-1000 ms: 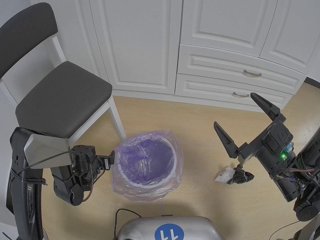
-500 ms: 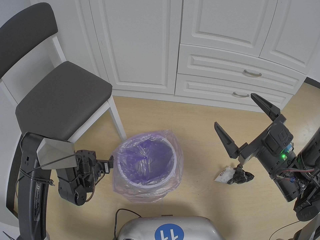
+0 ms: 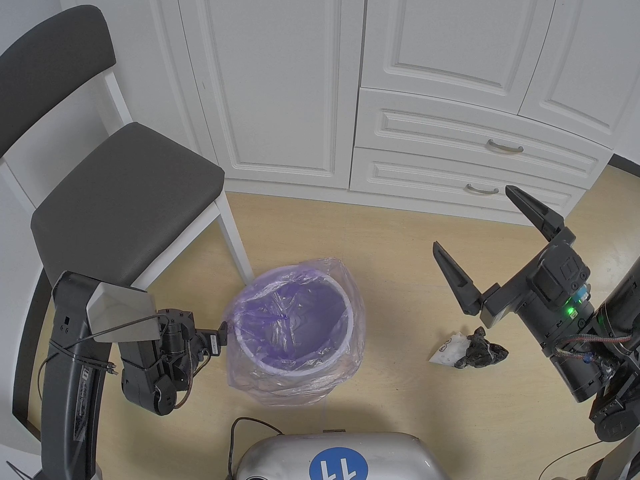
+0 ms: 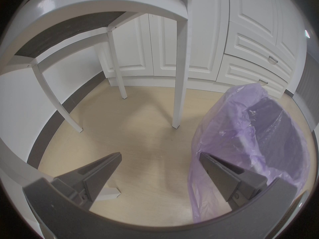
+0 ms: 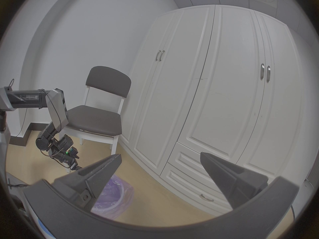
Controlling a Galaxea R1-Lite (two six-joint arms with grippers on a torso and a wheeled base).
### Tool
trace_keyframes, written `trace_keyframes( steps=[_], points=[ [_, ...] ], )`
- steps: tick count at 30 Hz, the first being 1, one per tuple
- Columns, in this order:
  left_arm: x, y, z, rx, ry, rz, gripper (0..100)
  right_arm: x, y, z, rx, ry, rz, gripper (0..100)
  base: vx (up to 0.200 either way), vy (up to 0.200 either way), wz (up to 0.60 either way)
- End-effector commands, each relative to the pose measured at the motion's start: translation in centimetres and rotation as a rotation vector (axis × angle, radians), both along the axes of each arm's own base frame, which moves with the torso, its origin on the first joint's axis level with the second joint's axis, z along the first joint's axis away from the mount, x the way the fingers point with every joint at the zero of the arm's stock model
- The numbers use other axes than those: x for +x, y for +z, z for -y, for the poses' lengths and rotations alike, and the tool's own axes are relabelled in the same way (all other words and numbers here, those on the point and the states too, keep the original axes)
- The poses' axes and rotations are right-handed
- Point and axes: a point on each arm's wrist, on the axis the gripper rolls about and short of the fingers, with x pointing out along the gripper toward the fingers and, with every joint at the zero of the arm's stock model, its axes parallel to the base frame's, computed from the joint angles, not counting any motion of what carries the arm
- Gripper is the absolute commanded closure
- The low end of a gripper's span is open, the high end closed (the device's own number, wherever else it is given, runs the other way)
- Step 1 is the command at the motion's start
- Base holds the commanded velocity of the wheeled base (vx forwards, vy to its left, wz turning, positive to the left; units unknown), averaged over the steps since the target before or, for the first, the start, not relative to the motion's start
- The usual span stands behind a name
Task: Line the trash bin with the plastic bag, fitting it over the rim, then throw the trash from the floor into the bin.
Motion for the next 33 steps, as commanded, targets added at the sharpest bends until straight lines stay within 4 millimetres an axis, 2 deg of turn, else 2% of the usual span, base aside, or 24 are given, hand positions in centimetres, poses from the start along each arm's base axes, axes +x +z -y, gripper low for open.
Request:
trace_keyframes(
  steps=[1,4,16,26,27,30,31,33],
  points=[
    [-0.1,-0.9,0.0,0.004,-0.001,-0.02,0,0.0,0.2,0.0,0.013,0.0,0.012,0,0.0,0.0,0.0],
    [-0.1,-1.7,0.3,0.008,-0.007,-0.034,0,-0.1,0.3,0.1,0.018,-0.001,0.014,0,0.0,0.0,0.0],
    [-0.2,-1.7,0.0,0.012,-0.002,-0.042,0,-0.4,0.4,0.4,0.021,0.003,0.018,0,0.0,0.0,0.0],
    [-0.6,-1.4,-0.2,0.015,-0.006,-0.058,0,0.8,0.1,1.0,0.024,-0.048,0.005,0,0.0,0.0,0.0],
    [-1.1,-0.2,-0.4,0.009,-0.026,-0.052,0,1.1,0.1,1.3,0.025,-0.067,0.003,0,0.0,0.0,0.0],
    [-2.3,2.0,-0.6,-0.006,-0.072,-0.047,0,1.4,-0.1,1.5,0.02,-0.081,-0.001,0,0.0,0.0,0.0],
    [-2.3,2.2,-0.6,-0.007,-0.073,-0.045,0,1.4,-0.1,1.5,0.02,-0.081,-0.001,0,0.0,0.0,0.0],
    [-3.3,4.2,-1.1,0.003,-0.108,-0.031,0,1.5,-0.2,1.5,0.017,-0.081,-0.005,0,0.0,0.0,0.0]
  ],
)
